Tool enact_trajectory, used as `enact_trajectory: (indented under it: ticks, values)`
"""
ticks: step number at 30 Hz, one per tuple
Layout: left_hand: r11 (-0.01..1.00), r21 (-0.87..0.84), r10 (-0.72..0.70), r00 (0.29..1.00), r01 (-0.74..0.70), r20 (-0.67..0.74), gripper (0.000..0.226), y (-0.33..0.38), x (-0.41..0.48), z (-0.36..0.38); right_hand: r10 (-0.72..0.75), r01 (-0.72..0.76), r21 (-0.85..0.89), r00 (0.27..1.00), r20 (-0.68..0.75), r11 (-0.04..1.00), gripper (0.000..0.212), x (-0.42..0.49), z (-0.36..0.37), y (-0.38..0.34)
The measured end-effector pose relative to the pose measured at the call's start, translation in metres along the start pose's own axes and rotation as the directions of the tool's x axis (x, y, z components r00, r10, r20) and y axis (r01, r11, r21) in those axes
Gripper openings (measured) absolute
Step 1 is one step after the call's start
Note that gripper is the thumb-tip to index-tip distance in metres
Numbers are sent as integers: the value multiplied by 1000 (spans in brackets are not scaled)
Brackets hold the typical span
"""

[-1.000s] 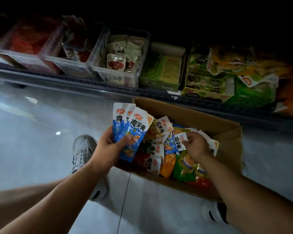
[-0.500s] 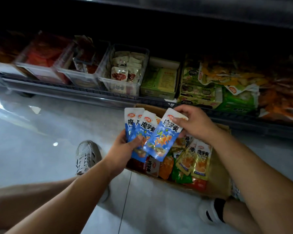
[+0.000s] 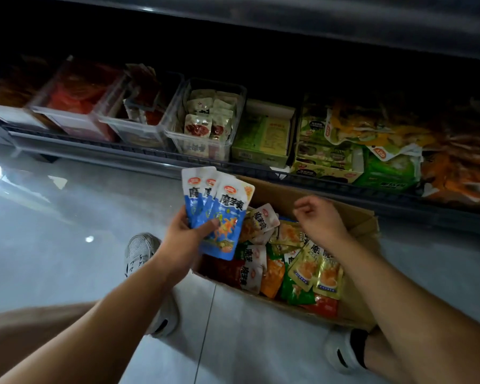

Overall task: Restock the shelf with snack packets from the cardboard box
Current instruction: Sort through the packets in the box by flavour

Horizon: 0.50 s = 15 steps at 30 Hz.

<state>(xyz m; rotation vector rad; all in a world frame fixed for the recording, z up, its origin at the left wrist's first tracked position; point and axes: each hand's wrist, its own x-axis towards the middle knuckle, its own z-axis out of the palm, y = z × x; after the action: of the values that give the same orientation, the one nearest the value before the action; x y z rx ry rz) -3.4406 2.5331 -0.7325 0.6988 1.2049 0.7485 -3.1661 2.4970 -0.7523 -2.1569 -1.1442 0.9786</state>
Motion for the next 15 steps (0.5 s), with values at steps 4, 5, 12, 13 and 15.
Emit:
enact_trajectory:
  ticks: [4, 5, 12, 13, 15]
  values:
    - [1000, -24, 0, 999, 0, -39, 32, 2, 3, -11, 59, 4, -339, 983, 175, 941, 41, 13, 13, 57]
    - [999, -30, -14, 999, 12, -40, 33, 1, 3, -12, 60, 27, -385, 975, 212, 923, 46, 17, 19, 66]
    - [998, -34, -51, 997, 49, -50, 35, -1, 10, -12, 28, 196, -529, 922, 386, 826, 77, 46, 45, 91]
    - [998, -38, -58, 997, 56, -45, 34, -1, 10, -10, 27, 207, -530, 916, 401, 822, 82, 48, 48, 93]
    - [997, -43, -66, 997, 65, -36, 34, -1, 11, -7, 23, 225, -531, 908, 419, 817, 86, 50, 51, 97]
